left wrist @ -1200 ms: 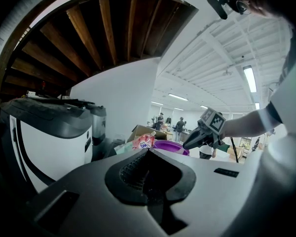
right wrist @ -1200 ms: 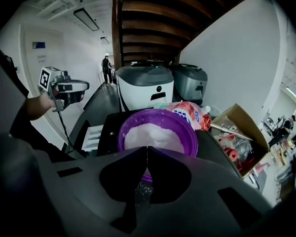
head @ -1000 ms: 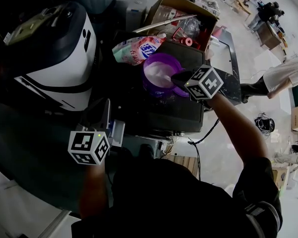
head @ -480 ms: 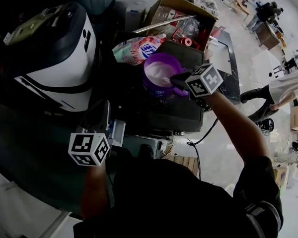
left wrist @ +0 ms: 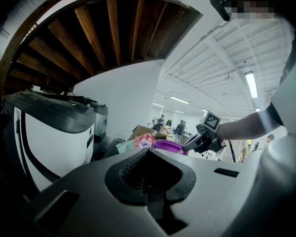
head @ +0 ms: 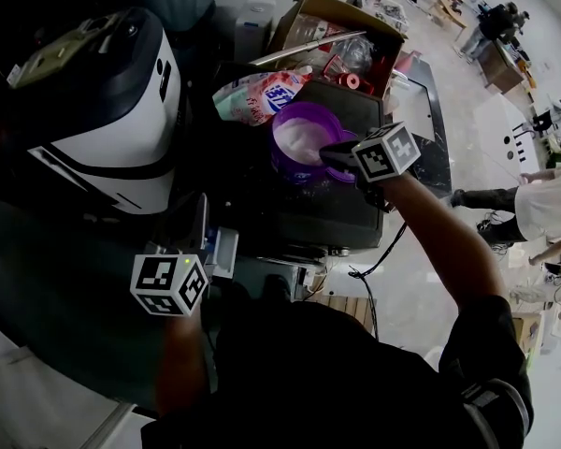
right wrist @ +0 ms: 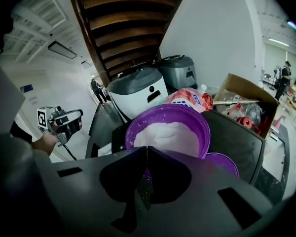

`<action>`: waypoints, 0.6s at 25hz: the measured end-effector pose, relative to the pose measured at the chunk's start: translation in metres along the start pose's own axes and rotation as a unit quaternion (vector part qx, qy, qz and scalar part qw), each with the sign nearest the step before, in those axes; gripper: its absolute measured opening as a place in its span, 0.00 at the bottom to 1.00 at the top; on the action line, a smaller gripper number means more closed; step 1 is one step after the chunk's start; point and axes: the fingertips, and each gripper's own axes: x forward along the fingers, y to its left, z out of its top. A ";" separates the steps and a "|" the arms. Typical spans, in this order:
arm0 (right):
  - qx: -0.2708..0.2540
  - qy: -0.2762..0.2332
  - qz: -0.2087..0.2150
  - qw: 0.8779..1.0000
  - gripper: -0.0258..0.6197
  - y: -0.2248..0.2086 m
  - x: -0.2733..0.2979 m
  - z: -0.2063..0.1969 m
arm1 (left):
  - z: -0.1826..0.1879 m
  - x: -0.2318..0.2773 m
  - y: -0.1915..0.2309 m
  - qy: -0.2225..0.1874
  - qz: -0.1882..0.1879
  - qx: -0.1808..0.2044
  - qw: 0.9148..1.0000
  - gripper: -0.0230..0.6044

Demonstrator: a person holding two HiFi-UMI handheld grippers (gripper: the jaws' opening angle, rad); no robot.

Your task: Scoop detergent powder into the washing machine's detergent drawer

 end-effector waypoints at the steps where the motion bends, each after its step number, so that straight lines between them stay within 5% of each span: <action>1: 0.007 -0.003 -0.001 1.000 0.07 -0.002 0.000 -0.001 | 0.000 0.000 0.001 -0.001 0.000 0.000 1.000 0.05; 9: 0.088 -0.050 0.011 0.995 0.07 -0.016 0.003 -0.001 | -0.001 -0.004 0.007 -0.001 -0.007 -0.007 1.000 0.05; 15: 0.172 -0.102 0.028 0.979 0.07 -0.016 0.000 0.003 | -0.001 -0.004 0.013 0.001 -0.018 -0.008 1.000 0.05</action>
